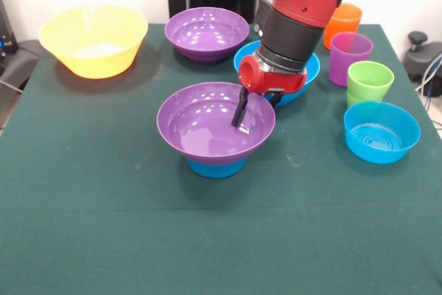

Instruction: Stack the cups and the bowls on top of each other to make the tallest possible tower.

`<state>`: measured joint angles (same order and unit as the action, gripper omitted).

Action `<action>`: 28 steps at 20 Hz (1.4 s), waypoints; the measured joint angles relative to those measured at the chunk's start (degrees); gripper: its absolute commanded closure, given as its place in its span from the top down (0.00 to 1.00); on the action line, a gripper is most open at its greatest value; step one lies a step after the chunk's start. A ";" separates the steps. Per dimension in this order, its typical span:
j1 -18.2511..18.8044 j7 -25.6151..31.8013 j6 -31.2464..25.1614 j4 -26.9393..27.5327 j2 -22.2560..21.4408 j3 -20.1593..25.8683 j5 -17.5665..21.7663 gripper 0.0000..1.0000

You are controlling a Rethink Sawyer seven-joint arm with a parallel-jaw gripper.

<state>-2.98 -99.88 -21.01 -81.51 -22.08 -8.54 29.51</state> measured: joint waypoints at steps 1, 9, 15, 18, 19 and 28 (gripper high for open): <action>-0.26 0.00 -0.17 -0.20 -0.13 0.01 -0.08 1.00; -1.07 0.00 -0.69 -0.94 -0.63 0.00 -0.34 1.00; -2.13 0.00 -2.10 -1.30 -1.57 -0.16 -0.59 1.00; -2.81 0.00 -2.42 -1.34 -1.70 -0.56 -0.64 1.00; -3.46 0.00 -2.46 -1.38 -1.77 -1.05 -0.63 1.00; -5.71 0.00 -2.50 -1.38 -2.18 -2.33 -0.78 1.00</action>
<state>-8.69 -99.88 -23.52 -82.89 -24.27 -10.87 28.73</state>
